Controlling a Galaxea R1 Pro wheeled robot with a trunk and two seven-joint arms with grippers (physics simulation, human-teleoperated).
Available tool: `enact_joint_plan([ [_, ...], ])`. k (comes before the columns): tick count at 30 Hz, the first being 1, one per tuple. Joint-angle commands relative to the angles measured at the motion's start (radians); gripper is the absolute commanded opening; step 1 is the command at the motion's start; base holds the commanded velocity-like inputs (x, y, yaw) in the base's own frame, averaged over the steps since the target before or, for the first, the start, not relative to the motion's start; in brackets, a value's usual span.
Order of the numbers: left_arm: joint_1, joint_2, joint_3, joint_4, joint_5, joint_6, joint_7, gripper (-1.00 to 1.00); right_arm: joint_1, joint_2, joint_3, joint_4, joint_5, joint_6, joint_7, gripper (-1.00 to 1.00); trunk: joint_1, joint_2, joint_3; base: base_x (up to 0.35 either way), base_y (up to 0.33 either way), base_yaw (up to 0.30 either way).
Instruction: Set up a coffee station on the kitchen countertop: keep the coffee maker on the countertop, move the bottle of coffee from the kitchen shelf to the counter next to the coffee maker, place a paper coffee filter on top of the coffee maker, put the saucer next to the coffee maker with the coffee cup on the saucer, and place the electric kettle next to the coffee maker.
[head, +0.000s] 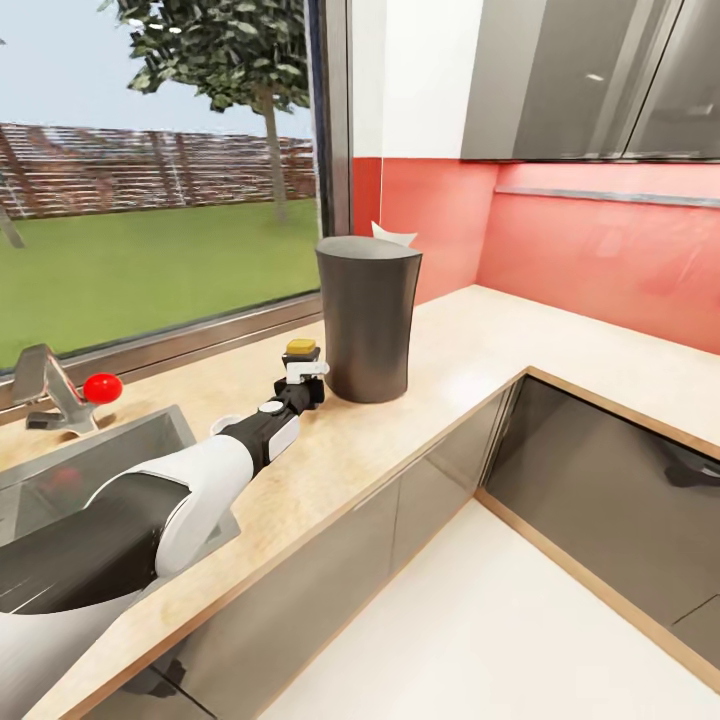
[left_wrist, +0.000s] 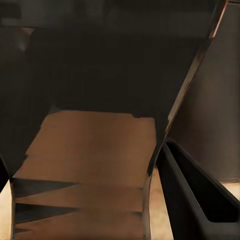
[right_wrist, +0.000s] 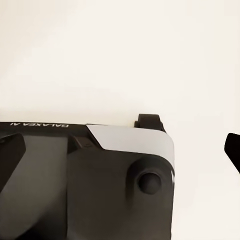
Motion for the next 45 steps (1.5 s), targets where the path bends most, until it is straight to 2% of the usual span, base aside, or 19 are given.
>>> enact_joint_plan([
  [1,-0.001,0.000,-0.009,0.001,0.008,-0.003,0.002,-1.00,0.000,0.000,0.008,-0.002,-0.007,0.006,-0.007,1.00,0.004,-0.008,-0.005,0.000,0.000,0.000],
  [6,-0.001,0.000,-0.009,0.001,0.010,-0.004,0.002,-1.00,0.000,0.000,0.008,-0.002,-0.007,0.008,-0.007,1.00,0.019,-0.036,-0.023,0.000,0.000,0.000],
  [18,-0.001,0.000,-0.009,0.001,0.010,-0.005,0.002,-1.00,0.000,0.000,0.008,-0.002,-0.007,0.009,-0.005,1.00,0.019,-0.036,-0.026,0.000,0.000,0.000],
  [19,-0.001,0.000,-0.009,0.001,0.010,-0.005,0.002,1.00,0.000,0.000,0.008,-0.002,-0.007,0.009,-0.005,1.00,0.019,-0.036,-0.026,0.000,0.000,0.000],
  [45,-0.001,0.000,-0.007,0.001,0.010,-0.005,0.004,1.00,0.000,0.000,0.008,-0.002,-0.007,0.009,-0.005,1.00,0.019,-0.036,-0.026,0.000,0.000,0.000],
])
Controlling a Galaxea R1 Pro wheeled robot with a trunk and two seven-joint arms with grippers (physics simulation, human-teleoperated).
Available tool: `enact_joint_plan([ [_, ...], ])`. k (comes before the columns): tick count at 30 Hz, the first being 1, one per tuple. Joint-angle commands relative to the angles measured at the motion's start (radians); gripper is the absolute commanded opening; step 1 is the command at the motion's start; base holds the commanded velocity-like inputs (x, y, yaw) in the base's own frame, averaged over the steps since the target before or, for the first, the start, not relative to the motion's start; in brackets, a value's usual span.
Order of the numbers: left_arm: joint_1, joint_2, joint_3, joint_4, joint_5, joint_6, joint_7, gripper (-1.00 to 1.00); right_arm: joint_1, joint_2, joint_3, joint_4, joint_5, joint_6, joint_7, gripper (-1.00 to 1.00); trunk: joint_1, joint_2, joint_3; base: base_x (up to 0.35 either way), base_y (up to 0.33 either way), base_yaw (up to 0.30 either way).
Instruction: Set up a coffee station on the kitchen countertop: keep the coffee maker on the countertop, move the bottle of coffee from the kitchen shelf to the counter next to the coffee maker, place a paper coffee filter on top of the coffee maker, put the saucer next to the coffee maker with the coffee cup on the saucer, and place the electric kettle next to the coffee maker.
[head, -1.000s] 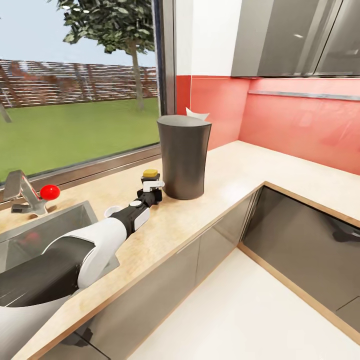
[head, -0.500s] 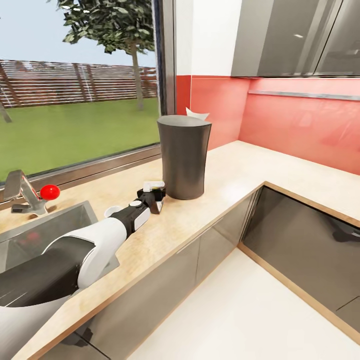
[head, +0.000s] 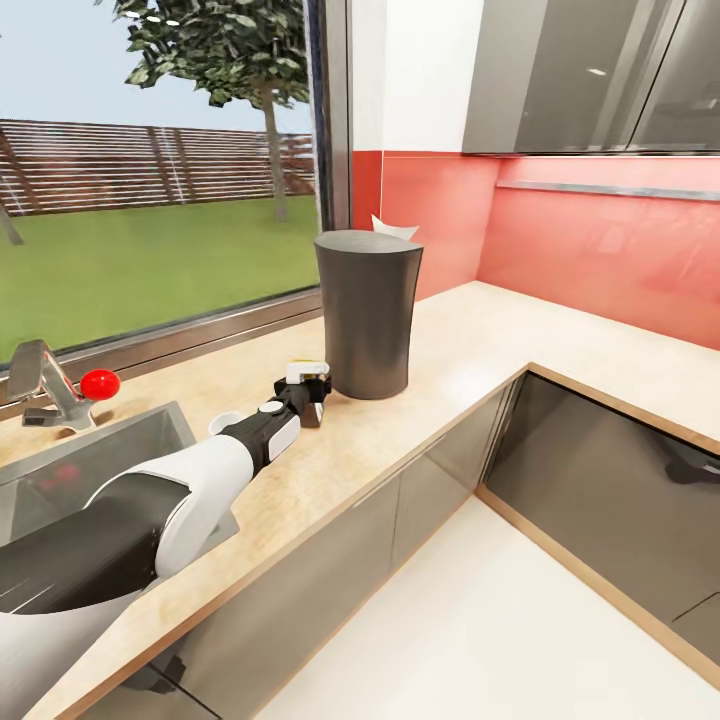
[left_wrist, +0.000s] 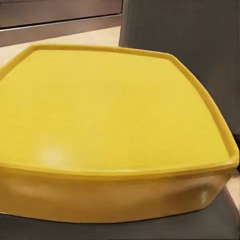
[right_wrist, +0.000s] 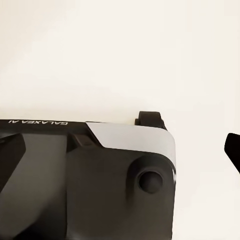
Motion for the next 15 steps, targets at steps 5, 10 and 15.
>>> enact_joint_plan([
  [5,-0.001,0.000,-0.009,0.001,0.008,-0.003,0.004,1.00,0.000,0.000,0.009,-0.002,-0.007,0.005,-0.006,1.00,0.000,-0.001,-0.001,-0.129,0.000,0.000],
  [10,-0.001,0.000,-0.009,0.001,0.008,-0.003,0.004,1.00,0.000,0.000,0.009,-0.002,-0.007,0.005,-0.006,1.00,0.000,-0.001,-0.001,-0.047,0.000,0.000],
  [15,-0.001,0.000,-0.010,0.000,0.008,-0.003,0.004,1.00,0.000,0.000,0.009,-0.002,-0.007,0.004,-0.006,1.00,0.000,-0.001,-0.001,-0.098,0.000,0.000],
])
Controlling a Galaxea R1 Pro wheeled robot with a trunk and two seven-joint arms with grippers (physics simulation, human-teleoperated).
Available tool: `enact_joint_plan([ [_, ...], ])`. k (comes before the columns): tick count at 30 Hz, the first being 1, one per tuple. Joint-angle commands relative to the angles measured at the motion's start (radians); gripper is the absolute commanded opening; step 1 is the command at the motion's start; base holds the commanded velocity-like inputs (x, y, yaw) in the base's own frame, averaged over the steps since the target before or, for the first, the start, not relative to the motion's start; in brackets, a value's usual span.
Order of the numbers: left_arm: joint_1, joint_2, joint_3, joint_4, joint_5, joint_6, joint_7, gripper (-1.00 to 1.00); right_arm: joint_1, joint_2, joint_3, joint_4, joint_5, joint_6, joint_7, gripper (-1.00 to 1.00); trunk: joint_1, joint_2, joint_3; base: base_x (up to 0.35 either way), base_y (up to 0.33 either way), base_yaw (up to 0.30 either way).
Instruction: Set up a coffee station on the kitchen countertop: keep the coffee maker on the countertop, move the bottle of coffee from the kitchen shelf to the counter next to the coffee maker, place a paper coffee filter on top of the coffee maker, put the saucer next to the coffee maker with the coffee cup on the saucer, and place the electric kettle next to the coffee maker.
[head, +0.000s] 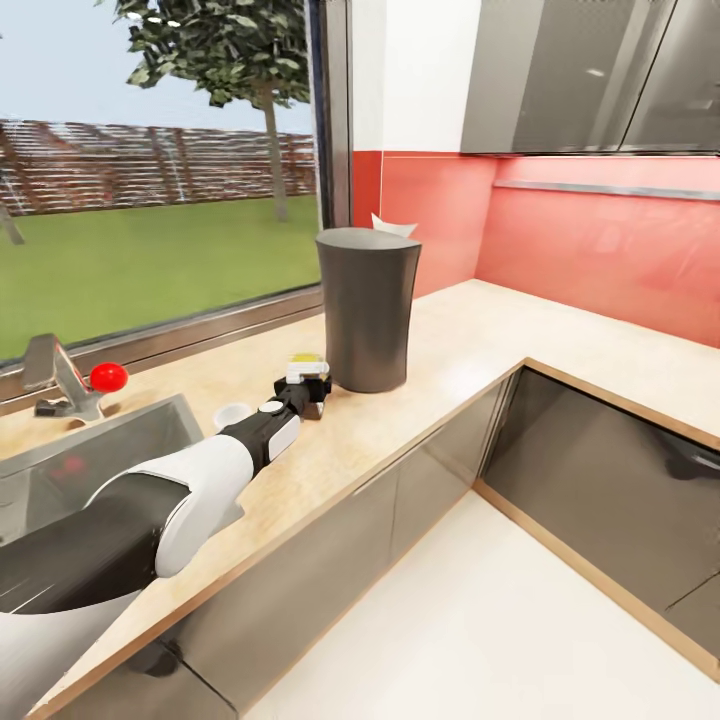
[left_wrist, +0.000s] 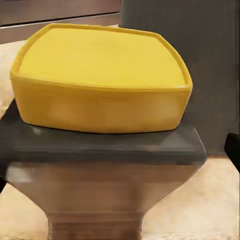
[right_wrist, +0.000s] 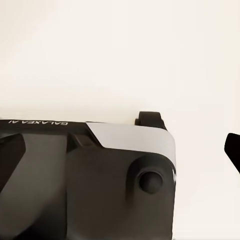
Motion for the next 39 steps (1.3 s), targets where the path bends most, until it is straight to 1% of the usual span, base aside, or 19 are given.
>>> enact_joint_plan([
  [1,-0.001,0.000,-0.009,0.001,0.008,-0.004,0.003,1.00,0.000,0.000,0.008,-0.002,-0.006,0.005,-0.007,1.00,0.000,-0.001,-0.001,-0.248,0.000,0.000],
  [5,-0.001,0.000,-0.008,0.001,0.013,-0.004,0.003,1.00,0.000,0.000,0.008,-0.002,-0.006,0.005,-0.007,1.00,0.000,-0.001,-0.001,-0.130,0.000,0.000],
  [13,0.006,0.000,-0.006,0.005,0.013,-0.005,0.000,1.00,0.000,0.000,0.008,-0.002,-0.006,0.005,-0.008,1.00,0.000,-0.001,-0.001,-0.020,0.000,0.000],
  [19,0.018,0.000,-0.007,0.004,0.013,-0.005,-0.001,1.00,0.000,0.000,0.008,-0.002,-0.006,0.004,-0.008,1.00,0.000,-0.001,-0.001,-0.198,0.000,0.000],
  [22,0.019,0.000,-0.007,0.003,0.012,-0.005,-0.008,1.00,0.000,-0.001,0.011,-0.002,-0.005,0.000,-0.007,1.00,0.000,-0.001,-0.001,-0.059,0.000,0.000],
  [24,0.019,0.000,-0.007,0.003,0.009,-0.005,-0.074,1.00,0.000,-0.010,0.011,-0.002,-0.004,-0.001,-0.007,1.00,0.000,-0.001,-0.001,-0.013,0.000,0.000],
  [25,0.019,0.000,-0.007,0.003,0.008,-0.005,-0.093,1.00,0.000,-0.011,0.011,-0.002,-0.004,-0.002,-0.007,1.00,0.000,-0.001,-0.001,-0.008,0.000,0.000],
  [27,0.019,0.000,-0.008,0.002,0.005,-0.004,-0.166,1.00,0.000,-0.014,0.011,-0.002,-0.004,-0.002,-0.007,1.00,0.000,-0.001,-0.001,-0.004,0.000,0.000],
  [29,0.019,0.000,-0.009,0.002,0.003,-0.004,-0.221,1.00,0.000,-0.015,0.012,-0.002,-0.004,-0.001,-0.007,1.00,0.000,-0.001,-0.001,-0.001,0.000,0.000],
  [30,0.019,0.000,-0.010,0.002,0.001,-0.002,-0.289,1.00,0.000,-0.016,0.012,-0.002,-0.004,-0.002,-0.007,1.00,0.000,-0.001,-0.001,0.000,0.000,0.000],
  [32,0.019,0.000,-0.011,0.002,-0.004,-0.001,-0.330,1.00,0.000,-0.016,0.012,-0.002,-0.004,-0.002,-0.007,1.00,0.000,-0.001,-0.001,0.000,0.000,0.000],
  [35,0.019,0.000,-0.011,0.002,-0.019,0.000,-0.364,1.00,0.000,-0.016,0.012,-0.002,-0.005,-0.002,-0.007,1.00,0.000,-0.001,-0.001,0.000,0.000,0.000],
  [37,0.019,0.000,-0.014,0.002,-0.022,0.002,-0.382,1.00,0.000,-0.016,0.011,-0.002,-0.005,-0.001,-0.007,1.00,0.000,-0.001,-0.001,0.000,0.000,0.000],
  [38,0.019,0.000,-0.018,0.002,-0.023,0.005,-0.394,1.00,0.000,-0.016,0.011,-0.002,-0.005,-0.001,-0.007,1.00,0.000,-0.001,-0.001,0.000,0.000,0.000],
  [39,0.019,0.000,-0.032,0.002,-0.024,0.018,-0.429,1.00,0.000,-0.016,0.010,-0.002,-0.005,-0.001,-0.007,1.00,0.000,-0.001,-0.001,0.000,0.000,0.000],
])
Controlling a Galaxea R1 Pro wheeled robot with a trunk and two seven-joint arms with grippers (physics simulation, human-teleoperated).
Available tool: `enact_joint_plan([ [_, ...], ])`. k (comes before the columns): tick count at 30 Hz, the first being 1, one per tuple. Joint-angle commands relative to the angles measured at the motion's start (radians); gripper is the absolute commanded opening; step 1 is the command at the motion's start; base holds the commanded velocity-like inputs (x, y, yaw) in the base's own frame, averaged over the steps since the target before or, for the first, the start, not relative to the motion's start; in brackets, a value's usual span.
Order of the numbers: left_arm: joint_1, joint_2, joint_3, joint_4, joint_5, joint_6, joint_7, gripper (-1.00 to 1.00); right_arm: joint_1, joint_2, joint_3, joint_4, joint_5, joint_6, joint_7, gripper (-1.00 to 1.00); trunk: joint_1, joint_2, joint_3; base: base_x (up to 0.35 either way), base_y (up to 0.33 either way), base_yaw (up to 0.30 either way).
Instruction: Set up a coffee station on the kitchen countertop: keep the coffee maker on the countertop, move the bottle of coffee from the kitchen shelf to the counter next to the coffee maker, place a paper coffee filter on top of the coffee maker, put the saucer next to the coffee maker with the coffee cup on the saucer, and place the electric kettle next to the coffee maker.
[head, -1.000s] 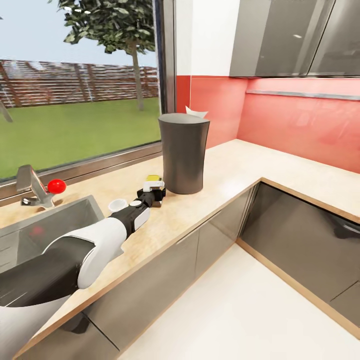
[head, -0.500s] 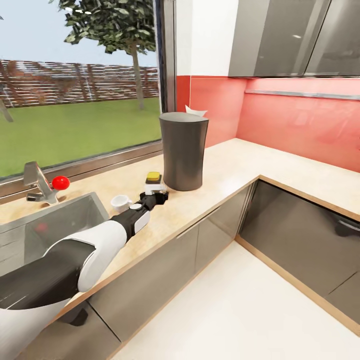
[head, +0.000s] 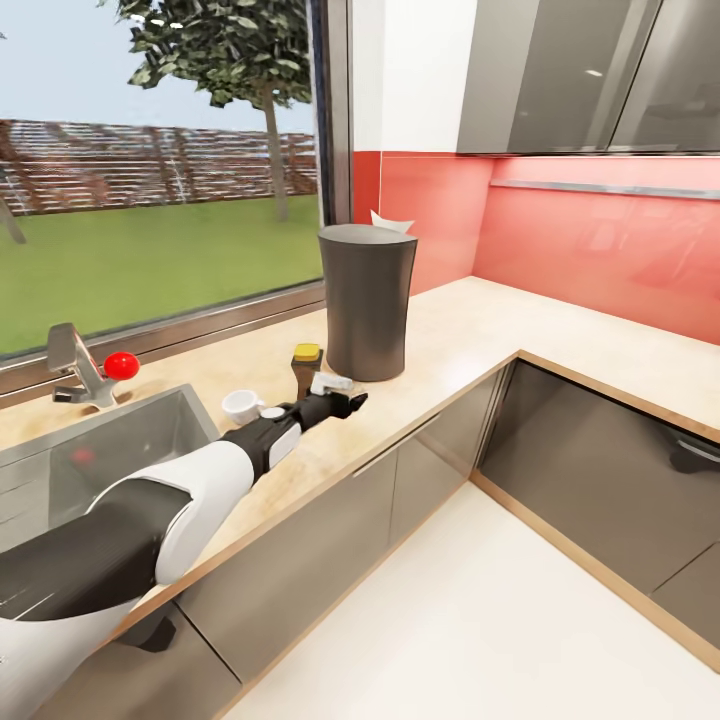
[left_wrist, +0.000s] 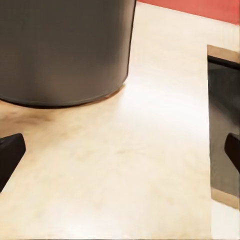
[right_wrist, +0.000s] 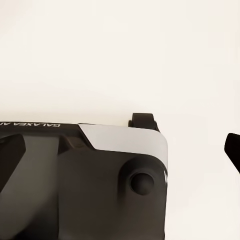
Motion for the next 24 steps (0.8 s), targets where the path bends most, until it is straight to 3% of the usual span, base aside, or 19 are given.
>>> enact_joint_plan([
  [1,-0.001,0.000,-0.018,0.002,0.010,0.005,-0.023,1.00,0.000,0.000,0.008,-0.002,-0.007,0.005,-0.007,1.00,0.000,-0.001,-0.001,0.000,0.000,0.000],
  [7,0.005,0.000,-0.069,0.004,0.008,0.039,-0.124,1.00,0.000,0.000,0.007,-0.002,-0.007,0.004,-0.007,1.00,0.000,-0.001,-0.001,0.000,0.000,0.000],
  [8,0.030,0.000,-0.077,0.004,0.008,0.042,-0.149,1.00,0.000,0.000,0.008,-0.002,-0.007,0.004,-0.007,1.00,0.000,-0.001,-0.001,0.000,0.000,0.000],
  [14,0.077,0.000,-0.084,0.003,0.010,0.041,-0.228,1.00,0.000,0.000,0.007,-0.002,-0.007,0.004,-0.008,1.00,0.000,-0.001,-0.001,0.000,0.000,0.000],
  [17,0.114,0.000,-0.088,0.003,0.014,0.045,-0.325,1.00,0.000,0.000,0.006,-0.002,-0.007,0.004,-0.008,1.00,0.000,-0.001,-0.001,0.000,0.000,0.000],
  [24,0.143,0.000,-0.088,0.003,0.018,0.048,-0.367,1.00,0.000,0.000,0.007,-0.002,-0.007,0.004,-0.008,1.00,0.000,-0.001,-0.001,0.000,0.000,0.000],
])
